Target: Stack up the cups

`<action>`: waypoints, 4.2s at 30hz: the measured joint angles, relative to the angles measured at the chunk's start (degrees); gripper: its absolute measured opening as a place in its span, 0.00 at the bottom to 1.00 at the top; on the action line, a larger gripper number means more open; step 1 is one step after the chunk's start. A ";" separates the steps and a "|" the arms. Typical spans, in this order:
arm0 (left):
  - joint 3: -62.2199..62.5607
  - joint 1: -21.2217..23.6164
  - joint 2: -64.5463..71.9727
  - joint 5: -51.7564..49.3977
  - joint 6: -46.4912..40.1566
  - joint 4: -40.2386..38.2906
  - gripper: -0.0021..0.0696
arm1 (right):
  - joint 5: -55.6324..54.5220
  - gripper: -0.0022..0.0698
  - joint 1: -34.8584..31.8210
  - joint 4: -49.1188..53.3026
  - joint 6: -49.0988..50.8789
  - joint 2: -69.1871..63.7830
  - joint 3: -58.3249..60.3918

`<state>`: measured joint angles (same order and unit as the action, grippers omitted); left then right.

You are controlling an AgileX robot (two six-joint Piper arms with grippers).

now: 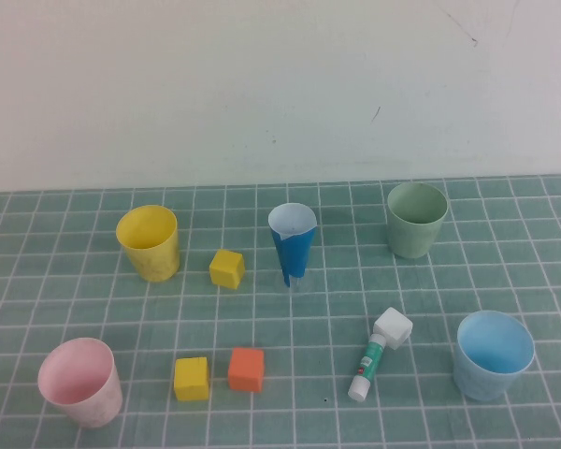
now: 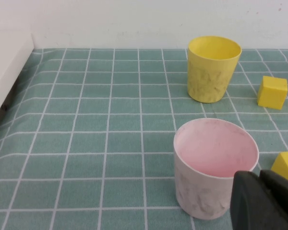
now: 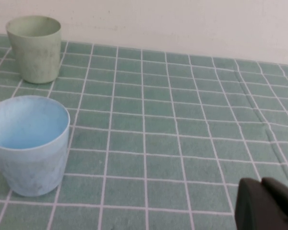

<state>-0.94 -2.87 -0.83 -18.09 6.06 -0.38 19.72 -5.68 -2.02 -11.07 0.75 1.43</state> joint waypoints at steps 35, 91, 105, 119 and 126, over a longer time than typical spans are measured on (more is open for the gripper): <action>-0.22 0.00 0.00 51.83 0.21 -3.27 0.03 | -48.50 0.03 0.00 0.14 3.78 0.00 0.18; 123.65 -3.93 131.87 -50.81 -9.83 -8.48 0.68 | 6.97 0.03 0.00 -11.91 -27.52 -31.90 -22.63; 128.88 -2.75 131.76 -52.60 -7.28 -2.36 0.71 | 4.77 0.03 0.00 -12.03 -27.52 -31.98 -21.49; 122.08 -1.43 135.21 -52.60 -10.30 -3.90 0.46 | 4.39 0.03 0.00 -12.03 -27.56 -31.98 -21.49; 121.86 -1.43 136.09 -52.39 -11.58 -3.95 0.07 | 4.39 0.03 0.00 -12.17 -27.66 -31.98 -21.49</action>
<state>120.93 -4.30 135.26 -70.48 -5.52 -4.34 24.10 -5.68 -14.18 -38.74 -31.23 -20.06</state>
